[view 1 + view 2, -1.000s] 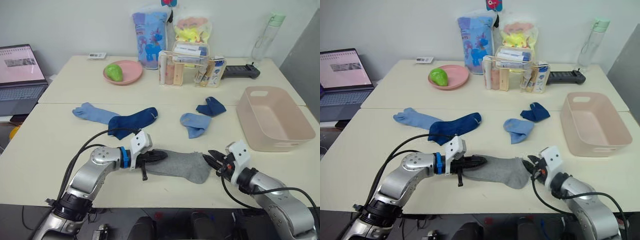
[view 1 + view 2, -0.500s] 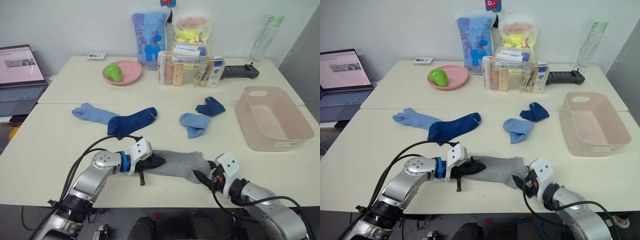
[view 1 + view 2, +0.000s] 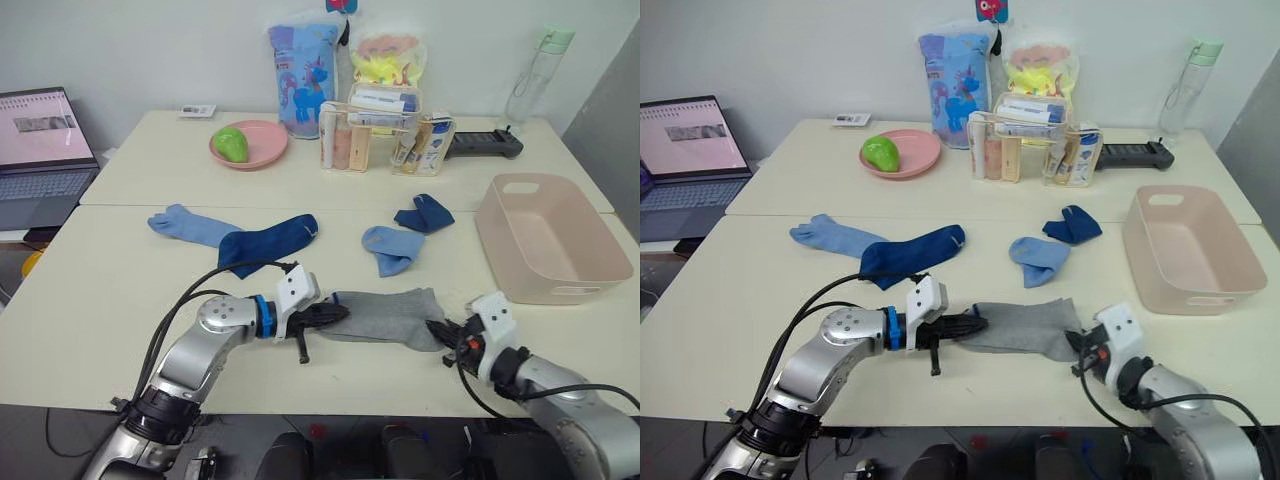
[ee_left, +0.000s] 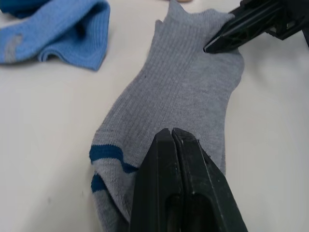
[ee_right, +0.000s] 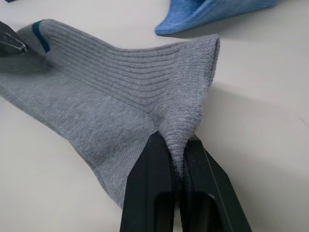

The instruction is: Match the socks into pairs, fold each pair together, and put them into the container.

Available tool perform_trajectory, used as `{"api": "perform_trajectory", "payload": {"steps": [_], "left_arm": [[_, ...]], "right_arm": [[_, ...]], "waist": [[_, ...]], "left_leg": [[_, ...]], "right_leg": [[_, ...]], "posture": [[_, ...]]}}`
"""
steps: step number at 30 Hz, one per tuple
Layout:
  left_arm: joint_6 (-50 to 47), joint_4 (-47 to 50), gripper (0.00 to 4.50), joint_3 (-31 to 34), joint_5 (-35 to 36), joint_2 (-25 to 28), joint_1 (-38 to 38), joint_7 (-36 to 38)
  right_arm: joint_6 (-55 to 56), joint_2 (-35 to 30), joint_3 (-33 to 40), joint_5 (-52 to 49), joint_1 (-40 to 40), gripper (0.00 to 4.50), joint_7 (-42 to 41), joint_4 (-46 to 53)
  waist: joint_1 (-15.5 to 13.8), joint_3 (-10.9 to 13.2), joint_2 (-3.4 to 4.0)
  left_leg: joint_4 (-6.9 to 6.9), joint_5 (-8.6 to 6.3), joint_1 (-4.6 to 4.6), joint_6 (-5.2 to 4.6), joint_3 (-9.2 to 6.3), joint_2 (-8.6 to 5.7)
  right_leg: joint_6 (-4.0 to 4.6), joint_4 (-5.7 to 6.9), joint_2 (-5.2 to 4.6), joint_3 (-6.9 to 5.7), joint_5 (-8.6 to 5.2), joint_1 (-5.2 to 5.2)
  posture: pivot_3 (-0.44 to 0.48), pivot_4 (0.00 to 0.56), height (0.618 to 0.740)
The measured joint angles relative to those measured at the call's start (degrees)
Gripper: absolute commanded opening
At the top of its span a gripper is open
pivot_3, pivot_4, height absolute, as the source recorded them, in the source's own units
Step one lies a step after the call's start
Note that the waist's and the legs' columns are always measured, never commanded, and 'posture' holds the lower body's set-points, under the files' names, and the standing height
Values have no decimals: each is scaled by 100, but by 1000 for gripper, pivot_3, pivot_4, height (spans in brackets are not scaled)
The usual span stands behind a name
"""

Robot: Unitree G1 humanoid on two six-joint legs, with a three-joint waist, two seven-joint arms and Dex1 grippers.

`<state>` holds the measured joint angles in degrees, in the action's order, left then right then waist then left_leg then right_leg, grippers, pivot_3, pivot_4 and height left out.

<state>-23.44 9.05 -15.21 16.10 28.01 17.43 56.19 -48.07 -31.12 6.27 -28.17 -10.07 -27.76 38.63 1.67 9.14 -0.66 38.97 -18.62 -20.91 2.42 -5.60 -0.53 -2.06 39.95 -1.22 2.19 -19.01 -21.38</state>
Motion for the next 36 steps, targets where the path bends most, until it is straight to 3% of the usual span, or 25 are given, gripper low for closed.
{"api": "perform_trajectory", "payload": {"steps": [7,13,21,30,31,36], "left_arm": [[151,-790,0,-527,-532,-411,300,-286],[259,-960,0,-466,-498,-416,354,-189],[-227,-426,0,59,-127,399,279,94],[288,-724,0,-64,-482,356,149,60],[293,-716,0,-61,-483,352,135,57],[184,-650,0,-16,-447,317,105,10]], "right_arm": [[-1006,-206,132,-1470,824,12,-192,718],[-1913,261,-21,-2261,1704,12,424,353],[-2643,758,-276,-2526,2217,12,1168,-203],[-2753,1375,-820,-2220,2581,12,1616,-827],[-2735,1439,-862,-2167,2607,565,1660,-918],[-2643,1700,-845,-2097,2784,2202,1683,-976]], "waist": [[27,0,-2],[8,-1,-6],[12,1,-3],[4,-1,-2],[5,-1,-2],[5,-1,-2]], "left_leg": [[1,0,4,-1,-4,3],[2,1,2,-1,-6,1],[-1,1,-5,0,-6,-1],[0,1,-2,0,-8,-1],[0,1,-2,0,-7,-1],[0,1,-3,0,-9,-1]], "right_leg": [[1,3,6,-3,0,2],[1,1,1,-3,0,2],[1,-3,-4,-3,0,-6],[1,0,-4,-6,0,-4],[1,-1,-4,-5,0,-4],[1,0,-4,-7,0,-5]], "posture": [[0,150,703],[0,150,703],[0,150,703],[0,150,703],[0,150,703],[0,150,703]]}}
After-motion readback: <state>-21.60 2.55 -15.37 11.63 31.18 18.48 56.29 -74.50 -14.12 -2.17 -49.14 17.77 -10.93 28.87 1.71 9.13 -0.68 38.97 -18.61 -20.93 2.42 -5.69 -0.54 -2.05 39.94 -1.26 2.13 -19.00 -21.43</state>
